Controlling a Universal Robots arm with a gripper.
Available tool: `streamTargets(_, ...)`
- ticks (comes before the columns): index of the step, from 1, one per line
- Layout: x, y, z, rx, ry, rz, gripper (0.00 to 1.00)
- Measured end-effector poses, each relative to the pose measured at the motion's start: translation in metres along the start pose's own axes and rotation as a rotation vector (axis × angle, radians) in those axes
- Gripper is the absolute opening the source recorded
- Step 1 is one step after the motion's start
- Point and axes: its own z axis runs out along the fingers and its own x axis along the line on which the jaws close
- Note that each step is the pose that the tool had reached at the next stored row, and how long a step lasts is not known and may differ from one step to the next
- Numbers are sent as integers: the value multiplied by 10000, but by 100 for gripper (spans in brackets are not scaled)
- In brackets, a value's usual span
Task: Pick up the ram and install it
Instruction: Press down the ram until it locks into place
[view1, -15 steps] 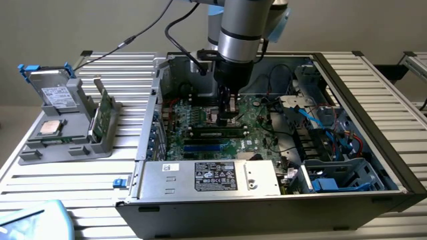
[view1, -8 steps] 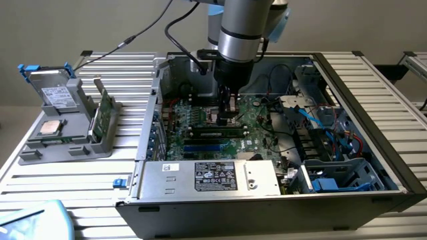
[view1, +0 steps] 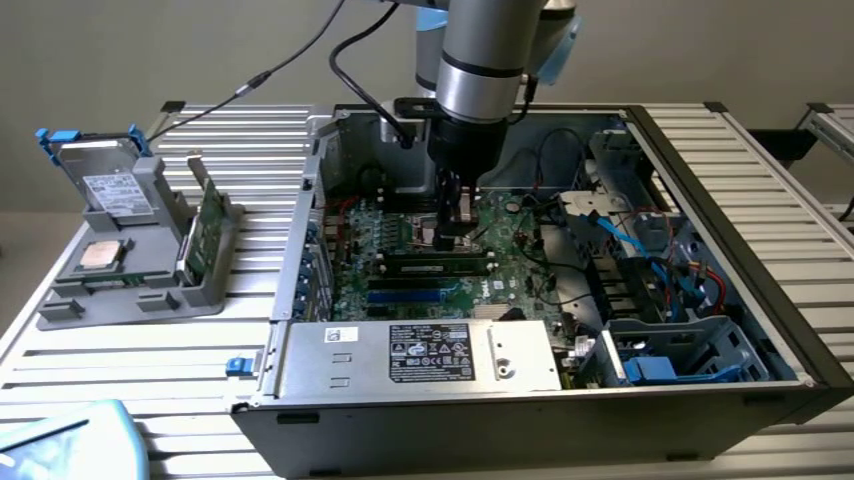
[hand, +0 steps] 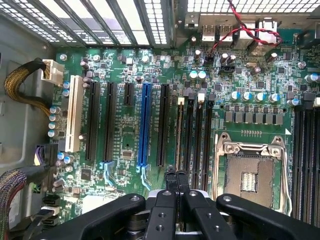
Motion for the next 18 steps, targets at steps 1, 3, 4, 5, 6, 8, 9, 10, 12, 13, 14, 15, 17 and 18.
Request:
streamTargets(1, 0, 0, 0, -10, -11, 103, 11)
streamTargets(3, 0, 0, -1, -39, -47, 414, 11)
streamTargets(4, 0, 0, 0, -53, -65, 562, 11)
streamTargets(5, 0, 0, 0, -65, -81, 697, 11)
streamTargets(6, 0, 0, 0, -79, -98, 843, 11)
streamTargets(8, -1, 0, 0, -102, -121, 1101, 11)
streamTargets(9, -1, 0, 0, -113, -125, 1230, 11)
streamTargets(10, 0, 0, 0, -124, -123, 1341, 11)
streamTargets(12, 0, 0, 0, -145, -117, 1570, 11)
streamTargets(13, 1, 1, -1, -157, -114, 1690, 11)
streamTargets(14, 1, 1, -1, -167, -113, 1805, 11)
streamTargets(15, 1, 1, -1, -178, -112, 1921, 11)
streamTargets(17, 0, 0, 0, -198, -110, 2152, 11)
streamTargets(18, 0, 0, 0, -208, -105, 2269, 11)
